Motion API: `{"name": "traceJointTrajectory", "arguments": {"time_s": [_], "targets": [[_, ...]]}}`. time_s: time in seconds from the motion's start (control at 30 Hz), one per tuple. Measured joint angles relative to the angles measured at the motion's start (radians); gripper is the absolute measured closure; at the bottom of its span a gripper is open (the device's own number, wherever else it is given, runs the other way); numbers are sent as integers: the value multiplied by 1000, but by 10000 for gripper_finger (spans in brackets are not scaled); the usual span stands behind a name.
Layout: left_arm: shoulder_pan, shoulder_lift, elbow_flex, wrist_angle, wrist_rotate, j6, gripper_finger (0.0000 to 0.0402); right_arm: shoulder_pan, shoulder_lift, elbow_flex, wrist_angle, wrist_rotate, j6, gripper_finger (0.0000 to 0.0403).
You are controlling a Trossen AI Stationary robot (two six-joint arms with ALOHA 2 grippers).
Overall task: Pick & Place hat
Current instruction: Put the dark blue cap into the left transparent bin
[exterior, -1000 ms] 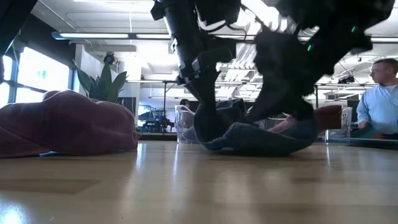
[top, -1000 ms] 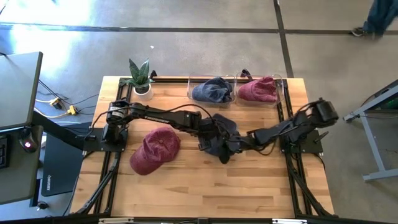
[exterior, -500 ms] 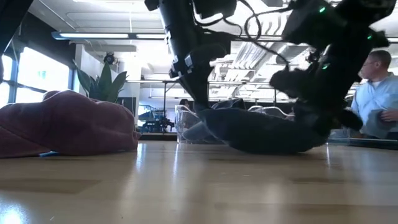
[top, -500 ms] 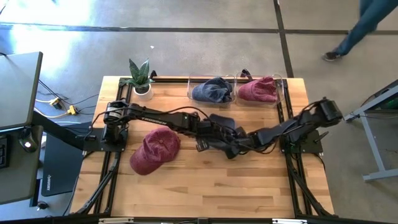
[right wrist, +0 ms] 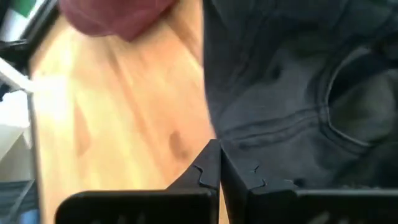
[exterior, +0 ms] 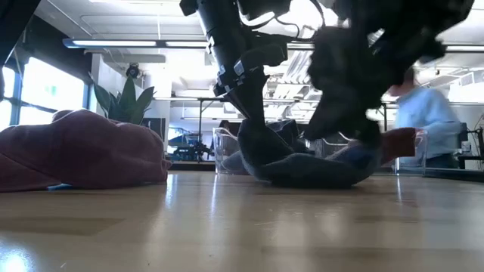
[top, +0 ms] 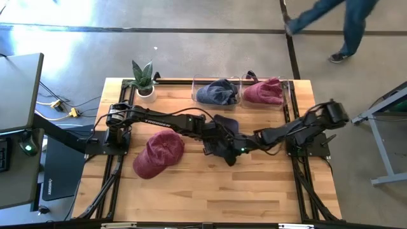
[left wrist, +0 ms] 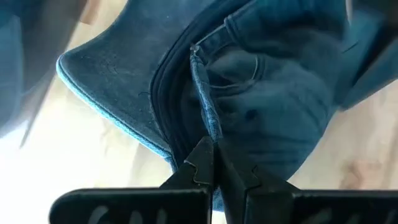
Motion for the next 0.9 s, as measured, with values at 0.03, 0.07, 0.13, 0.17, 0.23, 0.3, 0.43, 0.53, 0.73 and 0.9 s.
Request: {"name": "traceJointTrajectory", "arguments": {"time_s": [0.03, 0.07, 0.13, 0.17, 0.23, 0.3, 0.43, 0.53, 0.73, 0.9], "targets": [[0, 0, 0, -4, -11, 0, 399, -10, 32, 0, 22, 1, -6, 403], [0, 0, 0, -11, -20, -1, 399, -19, 64, 0, 35, 5, -10, 403], [0, 0, 0, -27, -36, -4, 399, -33, 122, 0, 39, 36, 0, 403], [0, 0, 0, -45, -48, -5, 399, -36, 144, 0, 40, 57, 14, 403], [0, 0, 0, -101, -69, -8, 399, -39, 167, 1, 42, 102, 71, 403], [-2, 0, 0, -121, -66, -14, 399, -36, 169, 2, 26, 122, 111, 403], [-10, 0, 0, -139, -64, -19, 399, -11, 127, 0, -39, 124, 119, 403], [-2, 0, 0, -140, -17, -16, 398, 13, 65, -1, -125, 159, 153, 403], [32, -26, 2, -107, 198, -9, 342, 42, -66, -1, -174, 162, 131, 403], [67, -20, 50, -231, 272, -18, 266, 5, -76, -1, -153, 161, 107, 403]]}}
